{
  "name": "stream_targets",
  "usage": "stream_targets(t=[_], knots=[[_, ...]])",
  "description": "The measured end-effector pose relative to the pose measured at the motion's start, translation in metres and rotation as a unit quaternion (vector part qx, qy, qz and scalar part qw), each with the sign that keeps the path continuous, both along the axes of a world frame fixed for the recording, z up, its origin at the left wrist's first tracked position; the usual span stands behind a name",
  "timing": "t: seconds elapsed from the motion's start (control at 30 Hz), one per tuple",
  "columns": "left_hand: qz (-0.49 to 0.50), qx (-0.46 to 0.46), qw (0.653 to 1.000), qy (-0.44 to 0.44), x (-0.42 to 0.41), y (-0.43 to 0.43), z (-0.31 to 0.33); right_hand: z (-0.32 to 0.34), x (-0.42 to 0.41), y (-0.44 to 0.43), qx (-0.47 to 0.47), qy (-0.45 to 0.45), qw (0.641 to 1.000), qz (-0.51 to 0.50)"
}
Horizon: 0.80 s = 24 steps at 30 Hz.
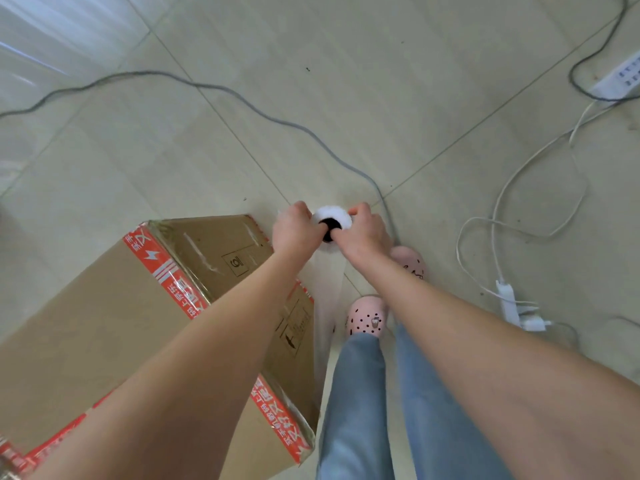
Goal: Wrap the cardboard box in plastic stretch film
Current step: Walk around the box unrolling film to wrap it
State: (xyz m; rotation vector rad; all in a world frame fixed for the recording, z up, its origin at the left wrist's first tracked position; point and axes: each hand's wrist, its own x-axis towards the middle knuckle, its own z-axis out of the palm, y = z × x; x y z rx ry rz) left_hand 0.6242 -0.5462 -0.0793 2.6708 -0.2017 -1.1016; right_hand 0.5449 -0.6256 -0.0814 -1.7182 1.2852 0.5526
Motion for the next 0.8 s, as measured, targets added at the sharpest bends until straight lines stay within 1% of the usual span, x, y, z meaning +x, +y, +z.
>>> stream_targets(t=[0.07,0.27,0.4,0.47,0.53,0.6,0.67,0.7,0.73,0.8], knots=[[0.053,-0.005,0.999,-0.003,0.005,0.004,0.000,-0.001,0.012,-0.001,0.006,-0.025,1.000,0.000],[0.148,-0.006,0.989,-0.004,0.018,0.017,0.000,-0.003,0.052,-0.003,0.014,-0.061,0.996,0.058],[0.159,0.026,0.987,-0.027,0.032,0.035,0.001,-0.003,0.074,0.011,0.013,-0.082,0.991,0.108],[0.121,0.047,0.991,-0.033,0.036,0.040,0.002,-0.003,0.075,0.017,0.017,-0.078,0.991,0.108],[0.048,0.054,0.996,-0.049,0.042,0.041,0.005,-0.002,0.072,0.019,0.021,-0.052,0.994,0.096],[-0.056,0.046,0.995,-0.067,0.047,0.036,0.007,-0.002,0.071,0.019,0.030,-0.031,0.995,0.093],[-0.175,0.047,0.980,-0.080,0.053,0.028,0.009,-0.002,0.074,0.018,0.024,-0.032,0.992,0.119],[-0.220,0.051,0.970,-0.084,0.056,0.024,0.010,-0.001,0.077,0.017,0.017,-0.034,0.989,0.140],[-0.245,0.055,0.964,-0.085,0.060,0.022,0.010,-0.001,0.080,0.015,0.008,-0.037,0.986,0.160],[-0.233,0.055,0.967,-0.086,0.069,0.021,0.009,0.000,0.090,0.012,-0.004,-0.048,0.981,0.189]])
